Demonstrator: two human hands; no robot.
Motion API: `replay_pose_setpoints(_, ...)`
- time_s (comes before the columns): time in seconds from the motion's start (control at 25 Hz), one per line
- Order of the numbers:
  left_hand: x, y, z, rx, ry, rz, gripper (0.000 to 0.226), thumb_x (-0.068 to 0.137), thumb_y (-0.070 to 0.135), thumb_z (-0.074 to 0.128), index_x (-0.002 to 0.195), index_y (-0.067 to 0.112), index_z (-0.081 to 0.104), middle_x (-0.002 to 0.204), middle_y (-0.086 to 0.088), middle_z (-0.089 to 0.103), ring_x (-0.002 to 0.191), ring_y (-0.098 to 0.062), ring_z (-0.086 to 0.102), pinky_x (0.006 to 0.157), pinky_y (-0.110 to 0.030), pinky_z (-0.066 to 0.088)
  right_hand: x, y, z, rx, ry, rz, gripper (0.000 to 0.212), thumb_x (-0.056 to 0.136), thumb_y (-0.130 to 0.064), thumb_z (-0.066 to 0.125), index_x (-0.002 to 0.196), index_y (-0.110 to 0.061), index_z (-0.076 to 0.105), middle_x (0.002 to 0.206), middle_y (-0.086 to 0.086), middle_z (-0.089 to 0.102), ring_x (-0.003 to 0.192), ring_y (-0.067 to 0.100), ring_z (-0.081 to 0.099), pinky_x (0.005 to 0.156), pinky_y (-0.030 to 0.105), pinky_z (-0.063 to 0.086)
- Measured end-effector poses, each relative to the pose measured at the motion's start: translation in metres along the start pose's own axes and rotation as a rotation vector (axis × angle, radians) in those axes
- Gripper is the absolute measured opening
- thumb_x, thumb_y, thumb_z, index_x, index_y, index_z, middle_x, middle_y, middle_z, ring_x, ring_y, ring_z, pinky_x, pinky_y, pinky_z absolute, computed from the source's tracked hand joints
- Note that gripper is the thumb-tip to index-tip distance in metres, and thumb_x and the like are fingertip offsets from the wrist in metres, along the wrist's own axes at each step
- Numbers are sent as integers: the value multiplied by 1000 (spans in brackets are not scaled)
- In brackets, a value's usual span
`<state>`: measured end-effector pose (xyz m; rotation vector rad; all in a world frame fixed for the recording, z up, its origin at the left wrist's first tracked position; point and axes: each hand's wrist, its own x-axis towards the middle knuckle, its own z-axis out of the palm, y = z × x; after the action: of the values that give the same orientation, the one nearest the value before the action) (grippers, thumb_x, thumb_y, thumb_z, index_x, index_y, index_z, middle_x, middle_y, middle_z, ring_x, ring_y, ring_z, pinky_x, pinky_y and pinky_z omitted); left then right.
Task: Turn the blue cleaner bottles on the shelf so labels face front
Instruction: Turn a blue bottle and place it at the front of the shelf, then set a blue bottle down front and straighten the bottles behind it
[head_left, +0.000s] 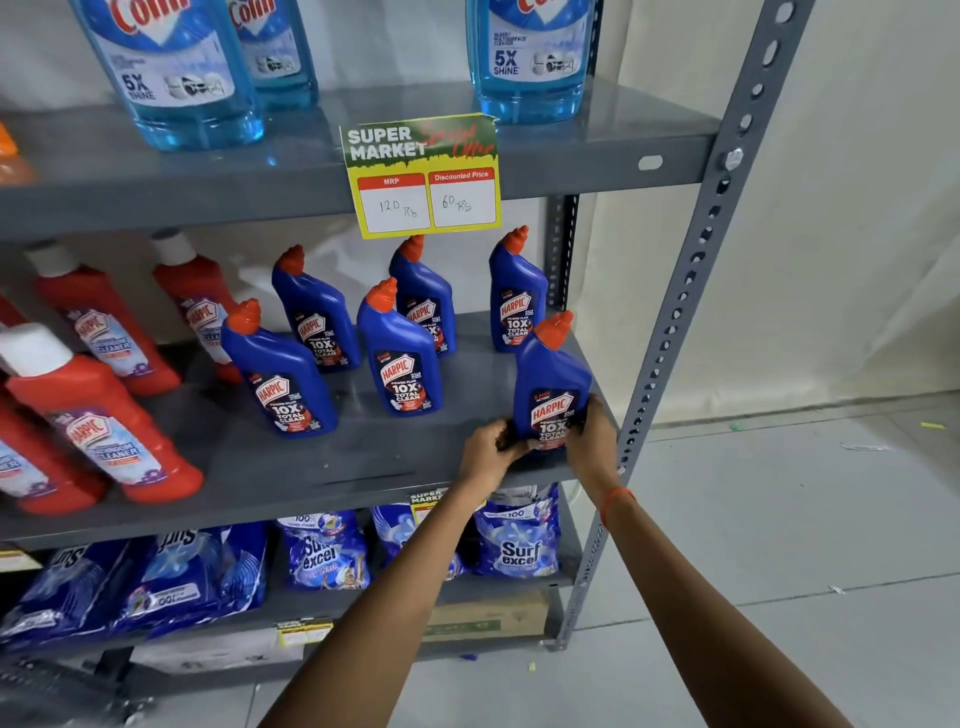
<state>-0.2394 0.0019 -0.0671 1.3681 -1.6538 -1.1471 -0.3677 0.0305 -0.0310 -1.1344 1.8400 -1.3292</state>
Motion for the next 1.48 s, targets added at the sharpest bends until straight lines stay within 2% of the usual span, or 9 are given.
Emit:
replay_pose_setpoints(0.12, -4, 4, -7, -33, 20, -16, 52, 81, 21, 69, 128, 7, 50, 132, -12, 58, 114, -25, 59, 96, -34, 49, -20, -14, 8, 29, 187, -119, 54, 84, 11, 39, 135, -6, 33, 139, 17, 44, 129, 29, 43, 104, 34, 41)
replay_pose_setpoints(0.2, -10, 21, -20, -197, 164, -16, 44, 92, 8, 51, 133, 2, 41, 140, -13, 46, 114, -26, 58, 89, -32, 52, -37, -30, 18, 24, 297, -329, 62, 82, 13, 38, 139, -11, 29, 148, 11, 29, 138, 23, 29, 113, 30, 29)
replay_pose_setpoints(0.32, -18, 33, -61, -187, 363, 181, 35, 93, -1, 43, 128, -5, 44, 130, -16, 50, 122, -26, 49, 85, -31, 56, -51, -64, 45, 8, 345, -626, 56, 84, 9, 40, 136, -12, 34, 143, 1, 25, 137, 24, 29, 111, 29, 34)
replay_pose_setpoints(0.44, -17, 32, -100, -195, 516, 303, 32, 92, 4, 48, 124, 5, 50, 116, -7, 59, 107, -14, 58, 87, -31, 54, -52, -87, 86, -2, 294, -701, 52, 84, 4, 41, 134, -9, 37, 140, 10, 31, 134, 24, 33, 112, 22, 29)
replay_pose_setpoints(0.56, -16, 13, -131, -233, 579, 250, 59, 87, 15, 60, 139, 7, 31, 138, -14, 46, 127, -21, 48, 104, -37, 44, -41, -82, 129, 20, 121, -552, 58, 80, 8, 48, 135, -5, 34, 139, 20, 36, 133, 26, 33, 108, 8, 18)
replay_pose_setpoints(0.68, 10, -19, -149, 24, 477, 139, 85, 78, 16, 71, 144, 6, 18, 149, -17, 34, 138, -28, 33, 113, -40, 30, -20, -61, 162, 16, -68, -266, 62, 82, 5, 52, 138, -4, 28, 143, 21, 35, 135, 32, 32, 110, 29, 26)
replay_pose_setpoints(0.88, 40, -29, -173, 24, 160, -6, 53, 87, 19, 61, 134, 10, 38, 134, -15, 53, 123, -29, 50, 102, -40, 42, 6, -52, 170, 48, -276, -111, 57, 84, 7, 51, 136, -2, 30, 134, 21, 48, 124, 31, 47, 103, 34, 37)
replay_pose_setpoints(1.24, 13, -26, -171, 24, 20, -15, 44, 77, 15, 73, 116, 2, 59, 119, -17, 65, 109, -25, 60, 88, -27, 43, -19, -29, 129, -5, -279, -141, 41, 89, -9, 56, 126, -6, 39, 125, 19, 58, 113, 30, 57, 94, 44, 49)
replay_pose_setpoints(1.48, -16, -25, -160, 59, 26, 37, 40, 72, 15, 77, 106, 0, 65, 109, -18, 70, 96, -23, 66, 84, -32, 51, -49, -20, 106, 80, -303, -134, 40, 90, -5, 53, 128, -8, 40, 124, 15, 57, 112, 23, 56, 85, 23, 47)
